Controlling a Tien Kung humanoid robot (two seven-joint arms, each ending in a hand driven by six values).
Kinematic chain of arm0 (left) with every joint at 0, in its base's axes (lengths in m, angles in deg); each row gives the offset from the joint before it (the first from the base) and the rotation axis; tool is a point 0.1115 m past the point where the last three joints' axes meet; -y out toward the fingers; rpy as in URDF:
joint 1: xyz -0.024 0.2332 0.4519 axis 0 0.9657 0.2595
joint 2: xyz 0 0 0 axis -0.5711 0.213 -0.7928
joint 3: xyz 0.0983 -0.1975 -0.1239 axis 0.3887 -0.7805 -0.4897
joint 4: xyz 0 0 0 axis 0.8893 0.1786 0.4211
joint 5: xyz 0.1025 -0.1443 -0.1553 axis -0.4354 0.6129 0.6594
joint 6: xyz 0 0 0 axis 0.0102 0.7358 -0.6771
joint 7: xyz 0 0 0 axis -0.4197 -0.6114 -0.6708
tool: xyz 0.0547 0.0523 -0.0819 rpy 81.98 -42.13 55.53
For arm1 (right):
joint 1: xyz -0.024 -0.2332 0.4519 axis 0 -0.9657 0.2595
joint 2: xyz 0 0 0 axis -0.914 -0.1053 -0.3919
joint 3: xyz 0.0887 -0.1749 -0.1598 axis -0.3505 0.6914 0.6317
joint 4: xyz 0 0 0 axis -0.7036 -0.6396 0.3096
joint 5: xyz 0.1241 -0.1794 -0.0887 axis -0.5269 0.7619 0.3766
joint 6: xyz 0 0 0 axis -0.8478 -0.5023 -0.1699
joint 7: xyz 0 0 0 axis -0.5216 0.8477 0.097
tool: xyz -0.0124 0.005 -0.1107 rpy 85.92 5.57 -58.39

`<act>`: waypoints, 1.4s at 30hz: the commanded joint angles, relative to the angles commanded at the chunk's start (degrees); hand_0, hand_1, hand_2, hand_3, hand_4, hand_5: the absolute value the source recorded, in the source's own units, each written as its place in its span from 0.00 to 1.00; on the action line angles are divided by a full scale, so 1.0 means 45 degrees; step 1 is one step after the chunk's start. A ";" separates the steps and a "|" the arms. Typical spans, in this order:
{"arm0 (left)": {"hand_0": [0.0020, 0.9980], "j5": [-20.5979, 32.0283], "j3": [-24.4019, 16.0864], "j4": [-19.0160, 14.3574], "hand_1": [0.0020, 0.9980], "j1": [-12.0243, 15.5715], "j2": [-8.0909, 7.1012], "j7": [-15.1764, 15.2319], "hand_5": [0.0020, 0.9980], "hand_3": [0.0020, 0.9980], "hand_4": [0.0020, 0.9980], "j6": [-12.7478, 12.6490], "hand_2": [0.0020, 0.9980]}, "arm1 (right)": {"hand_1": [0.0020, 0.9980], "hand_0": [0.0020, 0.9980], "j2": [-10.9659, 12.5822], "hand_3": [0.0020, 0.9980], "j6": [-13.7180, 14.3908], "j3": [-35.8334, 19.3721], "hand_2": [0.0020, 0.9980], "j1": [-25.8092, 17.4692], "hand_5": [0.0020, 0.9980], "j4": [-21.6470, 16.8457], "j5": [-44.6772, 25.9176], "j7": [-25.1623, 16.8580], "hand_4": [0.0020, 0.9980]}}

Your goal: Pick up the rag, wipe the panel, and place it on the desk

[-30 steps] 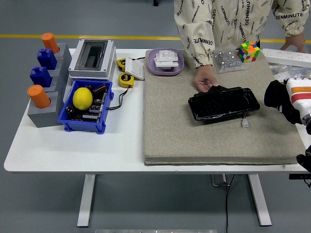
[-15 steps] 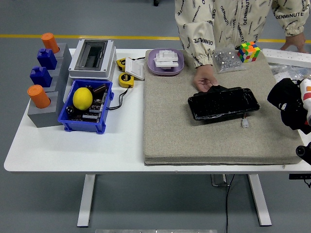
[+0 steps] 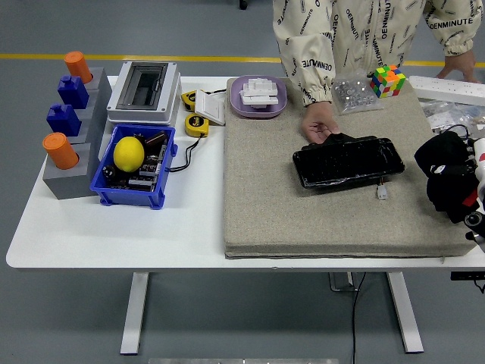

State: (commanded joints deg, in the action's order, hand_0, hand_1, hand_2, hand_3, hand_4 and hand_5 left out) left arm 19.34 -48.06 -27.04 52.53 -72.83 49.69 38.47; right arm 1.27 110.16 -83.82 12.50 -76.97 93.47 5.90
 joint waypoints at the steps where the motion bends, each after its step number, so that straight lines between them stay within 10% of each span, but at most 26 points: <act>1: 0.61 0.0007 0.0007 -0.0002 0.64 -0.0003 0.0005 0.0001 0.44 0.56 0.63 0.0001 0.65 | 0.42 0.31 -0.0004 0.46 0.0000 -0.0009 0.44 -0.0009 0.03 0.0002 -0.0030 -0.0003 0.96; 21: 0.61 0.0012 -0.0031 0.0001 0.64 -0.0056 0.0020 0.0002 0.44 0.56 0.63 0.0002 0.66 | 0.43 0.36 0.0119 0.50 0.0000 -0.0203 0.47 -0.0063 0.08 -0.0186 -0.0436 -0.0346 0.99; 22: 0.61 0.0002 -0.0038 0.0002 0.64 -0.0051 0.0016 0.0002 0.44 0.56 0.63 0.0000 0.65 | 0.44 0.40 0.0133 0.50 0.0000 -0.0219 0.48 -0.0062 0.21 -0.0217 -0.0400 -0.0332 0.94; 42: 0.61 0.0130 0.0226 0.0004 0.64 0.0052 -0.0004 0.0003 0.44 0.56 0.63 0.0011 0.65 | 0.44 0.39 -0.0428 0.50 0.0000 0.0170 0.47 -0.0578 0.19 0.0372 0.0184 -0.0780 0.95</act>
State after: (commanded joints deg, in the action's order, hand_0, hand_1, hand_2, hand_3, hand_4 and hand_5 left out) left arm 19.92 -47.04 -27.02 52.77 -72.85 49.70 38.52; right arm -0.66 110.16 -83.05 9.90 -75.30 94.30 2.39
